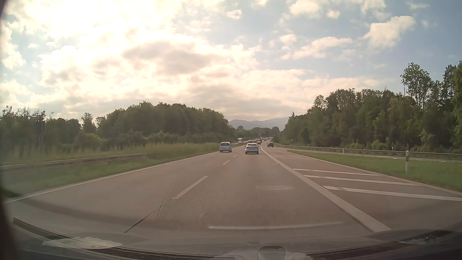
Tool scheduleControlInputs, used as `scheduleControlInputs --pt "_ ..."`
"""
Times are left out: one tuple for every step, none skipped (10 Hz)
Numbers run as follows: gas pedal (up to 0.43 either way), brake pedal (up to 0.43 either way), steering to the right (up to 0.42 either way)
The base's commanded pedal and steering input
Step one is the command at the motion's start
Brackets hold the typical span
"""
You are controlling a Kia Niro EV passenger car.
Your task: Follow the waypoints while adhering to traffic rules and regulations
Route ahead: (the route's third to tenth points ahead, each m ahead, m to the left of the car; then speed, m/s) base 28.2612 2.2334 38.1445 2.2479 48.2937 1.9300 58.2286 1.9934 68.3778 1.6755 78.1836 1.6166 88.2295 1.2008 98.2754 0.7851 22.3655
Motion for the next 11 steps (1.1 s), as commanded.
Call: scheduleControlInputs --pt "0.189 0.0 0.001" --pt "0.189 0.0 0.001" --pt "0.189 0.0 0.001" --pt "0.189 0.0 0.001" --pt "0.189 0.0 0.001" --pt "0.189 0.0 0.001" --pt "0.189 0.0 0.001" --pt "0.189 0.0 0.001" --pt "0.189 0.0 0.001" --pt "0.189 0.0 0.001" --pt "0.189 0.0 0.001"
